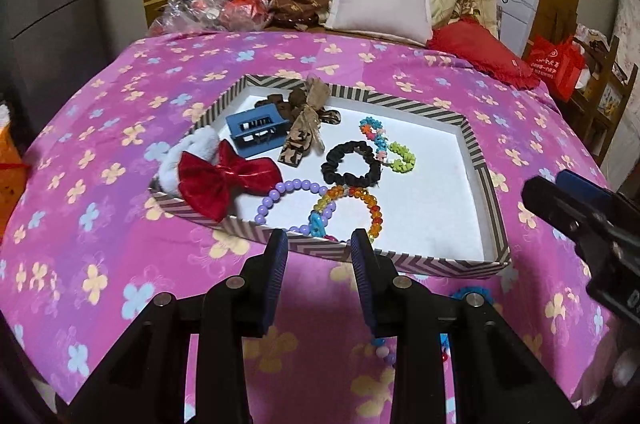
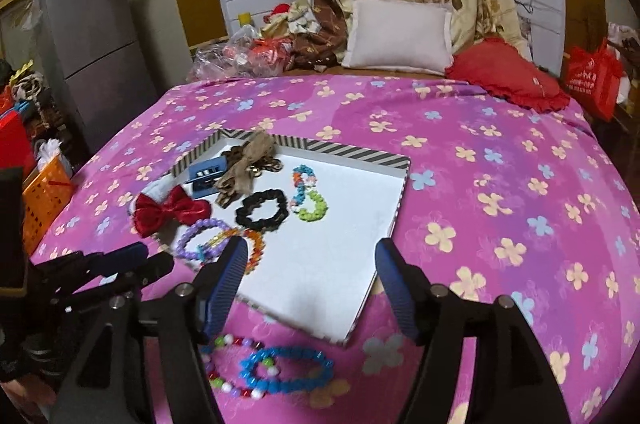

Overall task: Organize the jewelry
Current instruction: 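Withdraw both tools and move them toward the last two bracelets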

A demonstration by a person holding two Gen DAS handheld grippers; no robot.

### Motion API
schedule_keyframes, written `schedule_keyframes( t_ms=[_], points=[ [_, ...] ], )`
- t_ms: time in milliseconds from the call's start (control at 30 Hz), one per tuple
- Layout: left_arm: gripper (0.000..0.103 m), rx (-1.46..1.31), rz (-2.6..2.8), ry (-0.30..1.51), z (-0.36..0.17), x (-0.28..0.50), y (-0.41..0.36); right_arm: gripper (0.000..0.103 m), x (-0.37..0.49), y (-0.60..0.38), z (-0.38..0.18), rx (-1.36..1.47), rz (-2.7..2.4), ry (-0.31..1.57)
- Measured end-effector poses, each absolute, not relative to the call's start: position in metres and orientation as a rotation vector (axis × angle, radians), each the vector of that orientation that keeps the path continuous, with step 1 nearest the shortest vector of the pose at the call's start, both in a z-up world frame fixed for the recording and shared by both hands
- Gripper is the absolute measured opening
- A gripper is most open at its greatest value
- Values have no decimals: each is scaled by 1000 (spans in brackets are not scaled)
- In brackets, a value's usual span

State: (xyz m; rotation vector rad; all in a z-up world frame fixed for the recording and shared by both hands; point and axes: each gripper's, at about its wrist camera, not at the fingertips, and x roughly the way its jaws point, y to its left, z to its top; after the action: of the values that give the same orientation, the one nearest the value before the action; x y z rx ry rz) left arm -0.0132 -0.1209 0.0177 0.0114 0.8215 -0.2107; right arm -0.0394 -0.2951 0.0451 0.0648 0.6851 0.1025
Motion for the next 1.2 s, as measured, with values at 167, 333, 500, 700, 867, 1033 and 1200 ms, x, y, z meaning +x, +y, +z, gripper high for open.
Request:
schedule_keyframes(
  t_ms=[167, 333, 500, 700, 867, 1033, 1200],
  points=[
    [33, 10, -201, 801, 24, -24, -116, 69, -66, -287, 53, 63, 104, 644],
    [33, 12, -200, 787, 30, -34, -114, 80, -82, -279, 54, 65, 112, 640],
    [33, 18, -192, 756, 38, -45, -112, 84, -94, -277, 54, 95, 118, 640],
    [33, 23, -192, 738, 44, -55, -110, 85, -104, -277, 54, 84, 117, 654],
    [33, 22, -190, 730, 47, -61, -109, 85, -114, -279, 57, 79, 113, 644],
    [33, 23, -192, 726, 49, -66, -109, 85, -121, -280, 59, 73, 107, 644],
    [33, 23, -200, 740, 45, -68, -108, 85, -123, -286, 54, 82, 106, 659]
  ],
)
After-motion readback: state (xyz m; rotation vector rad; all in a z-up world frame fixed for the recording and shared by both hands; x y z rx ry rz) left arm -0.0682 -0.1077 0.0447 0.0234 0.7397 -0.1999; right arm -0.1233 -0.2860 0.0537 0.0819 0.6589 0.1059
